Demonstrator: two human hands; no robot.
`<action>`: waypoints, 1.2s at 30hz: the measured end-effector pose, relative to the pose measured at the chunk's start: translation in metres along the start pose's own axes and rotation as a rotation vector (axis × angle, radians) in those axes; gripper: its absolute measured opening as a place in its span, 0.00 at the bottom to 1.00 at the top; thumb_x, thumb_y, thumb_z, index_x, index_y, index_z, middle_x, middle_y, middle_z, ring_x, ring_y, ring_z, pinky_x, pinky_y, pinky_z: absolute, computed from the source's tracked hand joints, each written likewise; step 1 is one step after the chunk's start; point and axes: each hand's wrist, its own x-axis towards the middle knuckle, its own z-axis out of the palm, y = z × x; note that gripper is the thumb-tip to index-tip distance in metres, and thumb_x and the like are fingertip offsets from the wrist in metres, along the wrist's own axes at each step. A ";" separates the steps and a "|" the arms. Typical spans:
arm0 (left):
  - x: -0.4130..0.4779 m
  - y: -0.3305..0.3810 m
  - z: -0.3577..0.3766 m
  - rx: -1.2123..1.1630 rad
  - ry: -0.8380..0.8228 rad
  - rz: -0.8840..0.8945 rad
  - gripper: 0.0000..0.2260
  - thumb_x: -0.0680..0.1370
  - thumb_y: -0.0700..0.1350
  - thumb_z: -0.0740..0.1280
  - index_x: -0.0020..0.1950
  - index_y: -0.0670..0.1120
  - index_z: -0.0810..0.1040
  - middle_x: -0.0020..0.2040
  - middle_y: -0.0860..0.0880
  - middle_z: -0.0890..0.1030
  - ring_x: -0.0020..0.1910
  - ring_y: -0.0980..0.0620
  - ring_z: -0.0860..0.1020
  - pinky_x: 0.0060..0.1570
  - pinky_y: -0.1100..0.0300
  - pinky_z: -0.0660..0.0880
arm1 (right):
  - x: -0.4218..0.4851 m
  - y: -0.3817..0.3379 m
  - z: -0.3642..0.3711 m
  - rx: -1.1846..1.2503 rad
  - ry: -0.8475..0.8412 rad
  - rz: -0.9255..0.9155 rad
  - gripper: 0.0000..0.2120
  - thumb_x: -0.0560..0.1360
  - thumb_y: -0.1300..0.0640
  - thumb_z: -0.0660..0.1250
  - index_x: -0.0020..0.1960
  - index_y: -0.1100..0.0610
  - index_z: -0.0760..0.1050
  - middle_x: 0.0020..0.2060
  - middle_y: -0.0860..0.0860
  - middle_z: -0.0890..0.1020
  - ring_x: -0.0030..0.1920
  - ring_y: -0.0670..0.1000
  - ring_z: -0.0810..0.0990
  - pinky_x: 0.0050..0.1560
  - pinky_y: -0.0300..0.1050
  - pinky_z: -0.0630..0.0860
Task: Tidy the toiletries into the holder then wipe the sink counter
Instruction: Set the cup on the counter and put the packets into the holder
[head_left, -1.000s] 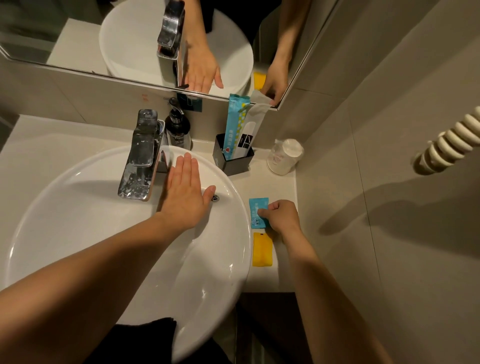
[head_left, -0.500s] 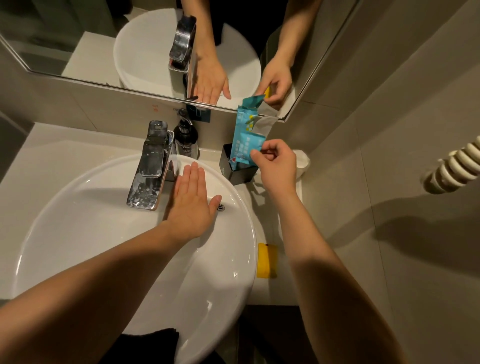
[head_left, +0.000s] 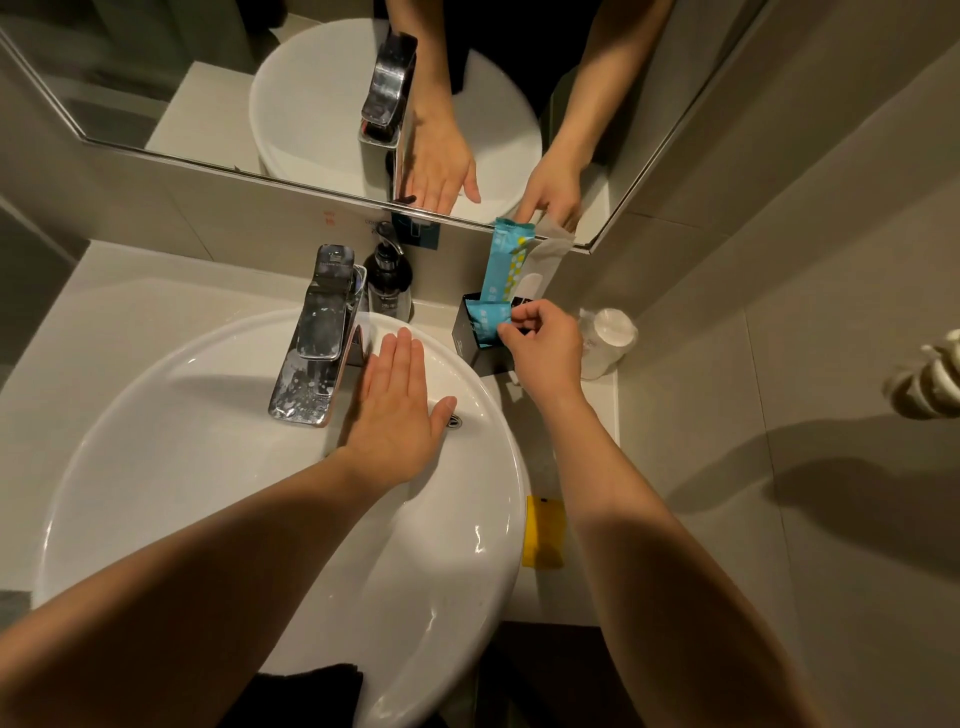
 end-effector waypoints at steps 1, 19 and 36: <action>0.000 0.000 0.000 -0.003 -0.003 0.001 0.36 0.83 0.62 0.47 0.81 0.39 0.41 0.82 0.41 0.40 0.81 0.43 0.39 0.78 0.49 0.37 | 0.000 -0.001 0.000 -0.008 0.001 0.003 0.07 0.74 0.60 0.75 0.51 0.55 0.81 0.44 0.49 0.83 0.44 0.48 0.82 0.47 0.43 0.82; 0.000 0.000 -0.001 0.004 -0.020 -0.003 0.36 0.83 0.61 0.47 0.81 0.38 0.42 0.82 0.40 0.41 0.81 0.41 0.40 0.79 0.46 0.39 | -0.116 0.081 -0.082 -0.289 -0.104 0.502 0.07 0.77 0.57 0.73 0.46 0.60 0.79 0.40 0.55 0.82 0.37 0.51 0.79 0.36 0.41 0.76; 0.001 -0.002 0.002 0.020 -0.040 -0.005 0.36 0.83 0.62 0.46 0.81 0.39 0.42 0.82 0.41 0.41 0.81 0.42 0.40 0.79 0.47 0.40 | -0.155 0.117 -0.070 -0.175 -0.088 0.609 0.10 0.72 0.62 0.74 0.36 0.58 0.75 0.36 0.58 0.81 0.36 0.55 0.79 0.40 0.52 0.80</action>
